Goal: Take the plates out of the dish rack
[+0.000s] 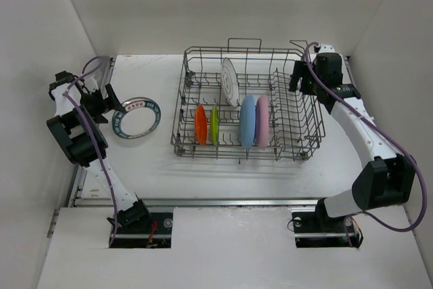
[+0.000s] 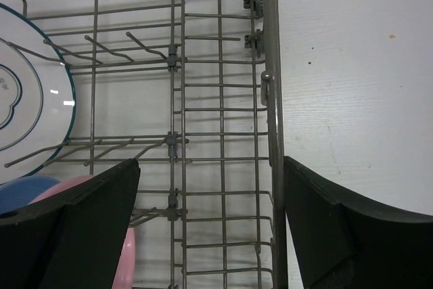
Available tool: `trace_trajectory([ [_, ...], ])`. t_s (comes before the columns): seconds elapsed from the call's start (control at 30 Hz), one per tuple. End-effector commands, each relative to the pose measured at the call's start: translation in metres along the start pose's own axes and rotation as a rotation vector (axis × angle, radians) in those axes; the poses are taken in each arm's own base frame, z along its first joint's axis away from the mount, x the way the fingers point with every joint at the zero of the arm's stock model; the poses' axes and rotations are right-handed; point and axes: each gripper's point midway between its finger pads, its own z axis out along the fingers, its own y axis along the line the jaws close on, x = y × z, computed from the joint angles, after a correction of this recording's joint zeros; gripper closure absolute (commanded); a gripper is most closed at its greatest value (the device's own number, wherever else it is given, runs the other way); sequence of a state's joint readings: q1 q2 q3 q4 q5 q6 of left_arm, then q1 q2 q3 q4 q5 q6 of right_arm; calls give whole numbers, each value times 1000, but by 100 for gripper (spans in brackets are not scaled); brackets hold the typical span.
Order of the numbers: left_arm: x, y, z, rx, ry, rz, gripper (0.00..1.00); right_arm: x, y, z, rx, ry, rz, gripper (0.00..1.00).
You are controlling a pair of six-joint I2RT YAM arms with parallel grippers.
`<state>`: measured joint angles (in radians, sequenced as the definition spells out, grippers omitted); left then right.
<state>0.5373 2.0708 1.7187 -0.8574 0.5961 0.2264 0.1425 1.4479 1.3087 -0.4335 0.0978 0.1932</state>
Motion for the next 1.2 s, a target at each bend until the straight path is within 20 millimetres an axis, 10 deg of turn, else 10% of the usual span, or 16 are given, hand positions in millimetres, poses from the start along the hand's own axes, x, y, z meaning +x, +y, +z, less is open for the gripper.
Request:
trace_trajectory([
  [0.0,-7,-1,-18,-66,-28,47,0,4,-6,3,17,-2,-5,11],
  [0.23,-43,-44,-65,-278,-217,265,0,8,-9,1,28,5,-15,11],
  [0.43,-91,-159,-136,-287,-500,560,0,6,-7,-1,19,7,-15,11],
  [0.57,-89,-256,-152,83,-535,635,0,3,-7,-4,17,-2,-4,11],
  [0.73,-46,-382,-104,160,-439,978,0,-3,-5,-11,13,-23,17,11],
  [0.97,-4,-442,-11,-102,-402,1234,0,-1,-7,-8,26,-17,25,11],
  [1.17,-6,-443,33,-150,-414,1064,0,-1,-12,-20,45,-42,28,11],
])
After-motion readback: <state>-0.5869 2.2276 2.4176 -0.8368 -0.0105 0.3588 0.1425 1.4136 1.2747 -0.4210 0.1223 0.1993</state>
